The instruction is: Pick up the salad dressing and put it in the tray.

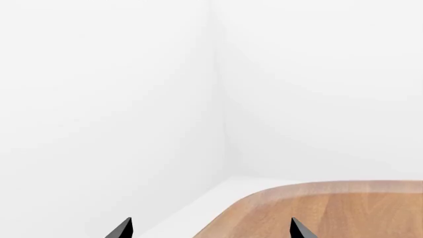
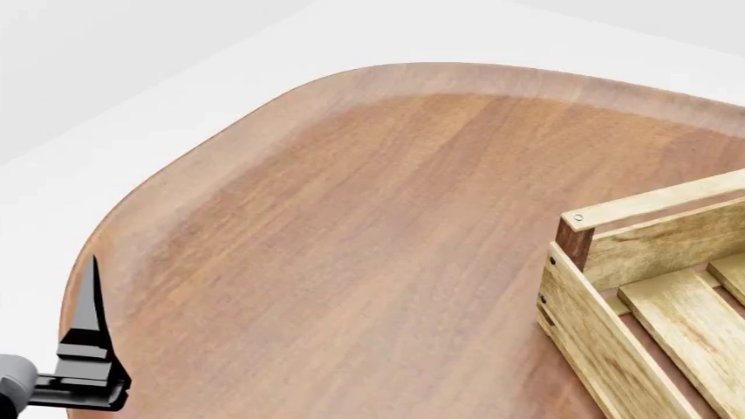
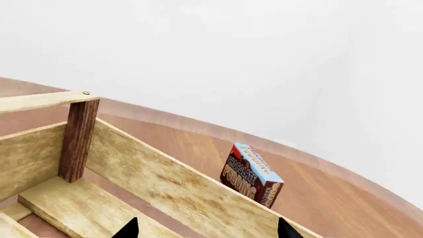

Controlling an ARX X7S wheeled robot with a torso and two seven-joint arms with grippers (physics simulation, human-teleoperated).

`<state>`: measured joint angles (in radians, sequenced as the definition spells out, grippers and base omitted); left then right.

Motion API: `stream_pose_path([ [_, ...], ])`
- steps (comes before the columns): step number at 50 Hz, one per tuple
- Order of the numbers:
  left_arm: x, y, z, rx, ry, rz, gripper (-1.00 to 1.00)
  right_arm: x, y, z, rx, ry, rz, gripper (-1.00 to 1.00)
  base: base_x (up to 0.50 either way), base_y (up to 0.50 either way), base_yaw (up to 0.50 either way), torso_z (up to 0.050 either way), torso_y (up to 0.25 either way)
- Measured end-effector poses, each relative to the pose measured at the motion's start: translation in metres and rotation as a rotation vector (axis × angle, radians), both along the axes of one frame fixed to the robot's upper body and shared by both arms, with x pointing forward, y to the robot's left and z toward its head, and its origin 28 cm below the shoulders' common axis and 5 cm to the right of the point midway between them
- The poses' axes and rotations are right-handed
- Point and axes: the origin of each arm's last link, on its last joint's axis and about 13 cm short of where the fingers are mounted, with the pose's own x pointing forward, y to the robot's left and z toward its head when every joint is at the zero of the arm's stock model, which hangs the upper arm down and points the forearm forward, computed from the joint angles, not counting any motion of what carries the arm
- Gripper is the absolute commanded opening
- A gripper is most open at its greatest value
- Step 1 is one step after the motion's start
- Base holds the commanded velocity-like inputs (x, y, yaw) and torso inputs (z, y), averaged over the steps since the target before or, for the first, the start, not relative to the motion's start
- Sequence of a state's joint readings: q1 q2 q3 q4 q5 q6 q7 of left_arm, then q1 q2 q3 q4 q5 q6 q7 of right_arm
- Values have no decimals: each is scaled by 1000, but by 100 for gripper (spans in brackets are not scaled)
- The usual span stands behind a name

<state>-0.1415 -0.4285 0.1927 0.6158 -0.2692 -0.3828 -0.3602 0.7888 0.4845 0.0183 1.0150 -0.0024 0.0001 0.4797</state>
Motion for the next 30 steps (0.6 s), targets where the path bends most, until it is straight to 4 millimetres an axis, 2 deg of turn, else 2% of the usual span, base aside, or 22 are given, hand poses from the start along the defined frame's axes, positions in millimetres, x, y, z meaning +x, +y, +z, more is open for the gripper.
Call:
stream_pose_path([
  [13, -2, 2, 6, -24, -34, 15, 100, -22, 24, 42, -108, -163, 122, 100, 0, 0, 0, 0, 0],
  [22, -10, 4, 17, -67, -131, 37, 100, -53, 50, 74, -179, -330, 207, 100, 0, 0, 0, 0, 0],
  [30, -18, 7, 26, -103, -236, 62, 100, -84, 73, 95, -225, -477, 269, 100, 0, 0, 0, 0, 0],
])
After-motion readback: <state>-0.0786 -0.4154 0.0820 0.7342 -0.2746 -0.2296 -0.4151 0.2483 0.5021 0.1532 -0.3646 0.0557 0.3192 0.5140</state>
